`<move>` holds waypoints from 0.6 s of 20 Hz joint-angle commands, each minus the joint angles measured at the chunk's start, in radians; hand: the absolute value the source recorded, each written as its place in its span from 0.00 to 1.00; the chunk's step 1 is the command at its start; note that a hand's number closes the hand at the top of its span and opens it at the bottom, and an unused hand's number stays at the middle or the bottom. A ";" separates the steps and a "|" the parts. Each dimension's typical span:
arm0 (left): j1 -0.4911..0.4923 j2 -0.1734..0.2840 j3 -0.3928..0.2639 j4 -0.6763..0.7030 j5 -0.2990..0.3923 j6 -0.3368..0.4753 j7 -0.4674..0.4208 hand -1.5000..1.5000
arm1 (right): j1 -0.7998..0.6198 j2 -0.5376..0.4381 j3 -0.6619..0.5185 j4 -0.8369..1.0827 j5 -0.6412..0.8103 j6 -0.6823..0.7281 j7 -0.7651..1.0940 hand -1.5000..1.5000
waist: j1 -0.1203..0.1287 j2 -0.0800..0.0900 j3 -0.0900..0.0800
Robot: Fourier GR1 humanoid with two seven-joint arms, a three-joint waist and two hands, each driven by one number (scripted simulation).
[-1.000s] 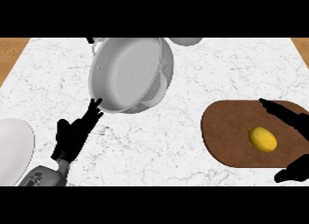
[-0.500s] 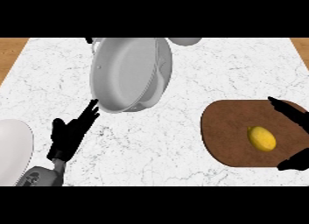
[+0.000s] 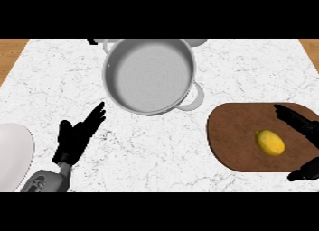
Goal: Pick the lemon from the cutting board and place it in the pot
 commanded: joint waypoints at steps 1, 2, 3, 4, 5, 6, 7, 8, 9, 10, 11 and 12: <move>0.020 0.013 0.026 -0.053 0.006 -0.017 0.037 0.50 | -0.035 0.043 -0.012 0.117 -0.017 0.065 -0.070 0.00 | 0.007 0.000 0.000; 0.059 -0.010 0.010 -0.105 -0.001 0.006 0.055 0.50 | -0.017 0.037 -0.041 0.050 -0.071 0.094 0.000 0.00 | 0.003 -0.002 0.000; 0.081 0.000 -0.001 -0.125 -0.023 0.004 0.060 0.50 | -0.048 0.073 -0.025 0.154 -0.013 0.052 -0.061 0.00 | 0.008 -0.001 0.000; 0.006 -0.023 0.022 -0.033 -0.034 -0.010 0.022 0.50 | -0.098 0.072 -0.032 0.200 -0.019 0.085 -0.045 0.00 | 0.005 0.001 0.000; 0.016 -0.035 0.015 -0.038 -0.041 0.001 0.033 0.50 | -0.146 0.069 -0.036 0.314 0.018 0.080 -0.098 0.00 | 0.009 0.002 0.001; -0.005 -0.048 0.031 -0.019 -0.034 -0.027 0.050 0.50 | -0.142 0.068 -0.050 0.267 0.001 0.100 -0.041 0.00 | 0.003 0.000 0.000; -0.014 -0.032 0.053 -0.043 -0.035 -0.036 0.079 0.50 | -0.096 0.099 -0.039 0.244 0.021 0.071 -0.077 0.00 | 0.001 0.000 0.000; 0.071 -0.026 0.039 0.009 -0.051 -0.038 -0.070 0.50 | -0.086 0.098 -0.037 0.322 0.030 0.071 -0.155 0.00 | 0.007 0.002 0.000; -0.001 -0.024 0.077 0.021 -0.038 -0.076 0.004 0.50 | -0.142 0.096 -0.051 0.297 0.009 0.112 -0.052 0.00 | 0.002 0.000 0.000; 0.044 -0.027 0.030 -0.076 -0.046 -0.037 0.056 0.50 | -0.179 0.183 -0.025 0.361 0.031 0.024 -0.063 0.00 | 0.013 0.001 0.001; 0.020 -0.077 0.031 0.033 -0.080 -0.030 -0.024 0.50 | -0.105 0.124 -0.036 0.325 0.020 0.104 -0.100 0.00 | 0.000 0.000 0.000; 0.020 -0.051 0.036 -0.106 -0.047 -0.023 0.108 0.50 | -0.197 0.121 -0.028 0.476 0.073 0.091 -0.174 0.00 | 0.014 0.002 0.001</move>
